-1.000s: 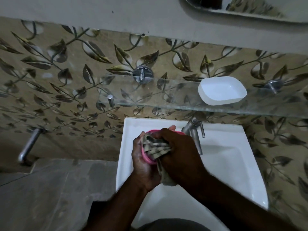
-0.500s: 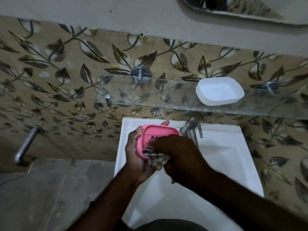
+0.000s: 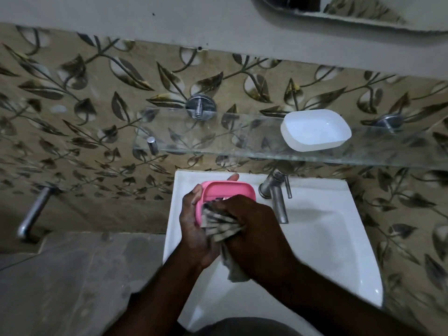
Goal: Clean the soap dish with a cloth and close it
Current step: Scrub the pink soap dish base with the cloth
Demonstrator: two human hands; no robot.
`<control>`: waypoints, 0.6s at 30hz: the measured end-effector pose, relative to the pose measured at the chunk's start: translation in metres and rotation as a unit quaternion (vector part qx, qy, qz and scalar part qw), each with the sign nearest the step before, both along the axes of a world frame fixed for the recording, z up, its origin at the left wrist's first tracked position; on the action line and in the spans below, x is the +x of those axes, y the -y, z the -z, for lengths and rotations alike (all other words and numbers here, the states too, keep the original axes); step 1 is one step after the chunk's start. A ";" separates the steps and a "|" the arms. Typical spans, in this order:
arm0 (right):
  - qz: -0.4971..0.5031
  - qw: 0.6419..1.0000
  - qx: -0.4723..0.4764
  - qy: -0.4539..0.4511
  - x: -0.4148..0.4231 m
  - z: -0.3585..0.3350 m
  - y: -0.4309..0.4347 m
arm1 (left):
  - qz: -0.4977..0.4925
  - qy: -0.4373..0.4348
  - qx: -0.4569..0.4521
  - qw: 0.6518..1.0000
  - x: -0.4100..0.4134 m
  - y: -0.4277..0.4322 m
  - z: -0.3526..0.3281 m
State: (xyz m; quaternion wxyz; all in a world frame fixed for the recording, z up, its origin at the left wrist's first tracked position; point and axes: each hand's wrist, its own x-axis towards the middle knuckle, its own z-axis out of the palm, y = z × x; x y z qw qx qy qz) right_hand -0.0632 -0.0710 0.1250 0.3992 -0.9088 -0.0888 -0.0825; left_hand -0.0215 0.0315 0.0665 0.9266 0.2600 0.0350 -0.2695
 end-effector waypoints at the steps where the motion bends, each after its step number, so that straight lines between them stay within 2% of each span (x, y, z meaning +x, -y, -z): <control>1: -0.024 1.000 -0.009 0.010 0.000 -0.003 -0.005 | -0.008 0.003 0.016 1.000 0.000 0.001 0.000; 3: -0.066 0.997 -0.033 0.014 0.002 -0.006 -0.003 | -0.023 0.021 0.004 1.000 0.002 -0.004 -0.002; 5: -0.077 0.991 -0.106 0.026 0.001 -0.002 0.011 | -0.043 0.018 -0.011 0.999 0.001 -0.012 -0.001; 7: -0.051 0.985 -0.159 0.031 -0.001 0.003 0.024 | -0.028 0.024 -0.029 0.999 0.000 -0.017 0.001; 12: -0.001 0.975 -0.211 0.070 0.025 0.002 0.025 | -0.031 0.031 -0.042 0.998 0.000 -0.013 -0.001; 15: 0.033 0.981 -0.176 0.069 0.025 0.006 0.017 | -0.048 0.047 -0.037 0.997 0.003 -0.013 -0.006; 18: 0.052 0.994 -0.092 -0.013 0.008 0.016 0.012 | -0.052 0.017 -0.030 0.998 0.000 -0.015 -0.003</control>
